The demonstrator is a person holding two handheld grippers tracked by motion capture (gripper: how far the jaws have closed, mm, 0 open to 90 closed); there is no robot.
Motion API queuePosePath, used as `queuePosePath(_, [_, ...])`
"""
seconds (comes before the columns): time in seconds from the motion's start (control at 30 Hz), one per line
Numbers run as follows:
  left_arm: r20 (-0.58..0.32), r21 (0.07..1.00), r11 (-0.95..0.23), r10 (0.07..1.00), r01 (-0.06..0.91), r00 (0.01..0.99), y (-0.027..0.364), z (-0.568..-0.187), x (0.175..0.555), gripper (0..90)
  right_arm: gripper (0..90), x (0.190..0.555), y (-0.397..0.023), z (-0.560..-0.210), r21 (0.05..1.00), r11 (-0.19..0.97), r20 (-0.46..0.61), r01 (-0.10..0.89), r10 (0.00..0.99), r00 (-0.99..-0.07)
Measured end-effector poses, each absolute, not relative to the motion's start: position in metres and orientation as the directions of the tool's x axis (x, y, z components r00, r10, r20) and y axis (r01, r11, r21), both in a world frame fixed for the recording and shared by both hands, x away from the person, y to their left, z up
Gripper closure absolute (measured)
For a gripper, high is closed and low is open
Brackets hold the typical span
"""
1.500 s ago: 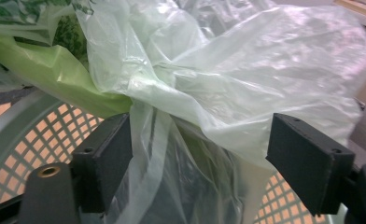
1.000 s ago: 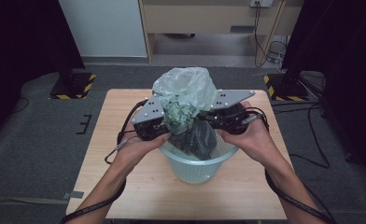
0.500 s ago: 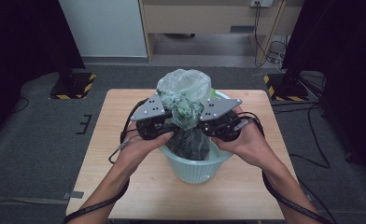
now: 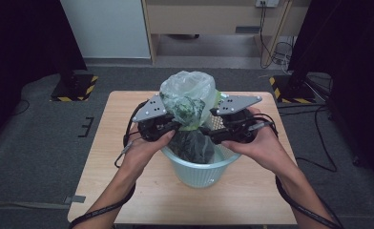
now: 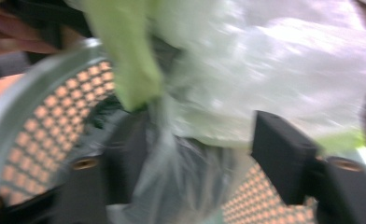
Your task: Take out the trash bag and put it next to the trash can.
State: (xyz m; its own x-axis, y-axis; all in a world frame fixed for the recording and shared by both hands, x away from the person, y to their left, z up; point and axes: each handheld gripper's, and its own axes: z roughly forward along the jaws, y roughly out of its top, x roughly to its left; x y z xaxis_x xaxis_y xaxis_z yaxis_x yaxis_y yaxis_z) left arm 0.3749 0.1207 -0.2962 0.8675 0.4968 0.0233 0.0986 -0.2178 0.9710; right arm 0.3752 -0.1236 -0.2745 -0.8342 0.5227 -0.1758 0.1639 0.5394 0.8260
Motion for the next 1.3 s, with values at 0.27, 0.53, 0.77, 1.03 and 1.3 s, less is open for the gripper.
queuePosePath(0.27, [0.047,0.976,-0.207,0.511,0.069,0.858,0.121,-0.29,0.374,88.5,5.8,0.381,-0.143,-0.276,0.849,0.46,-0.094,0.261,0.617,-0.782])
queuePosePath(0.53, [0.06,0.984,-0.172,0.528,0.037,0.847,0.121,-0.283,0.377,88.5,4.0,0.39,-0.168,-0.278,0.874,0.366,-0.01,0.319,0.67,-0.743])
queuePosePath(0.77, [0.085,0.984,-0.179,0.549,0.018,0.832,0.118,-0.274,0.38,88.5,3.8,0.393,-0.184,-0.28,0.877,0.331,0.017,0.349,0.705,-0.709])
queuePosePath(1.03, [0.082,0.986,-0.167,0.562,0.015,0.823,0.119,-0.268,0.384,88.5,2.8,0.393,-0.196,-0.284,0.882,0.305,0.029,0.361,0.727,-0.686])
queuePosePath(1.3, [0.068,0.992,-0.124,0.592,0.007,0.803,0.129,-0.257,0.385,88.6,2.9,0.395,-0.209,-0.288,0.889,0.264,0.06,0.375,0.743,-0.666])
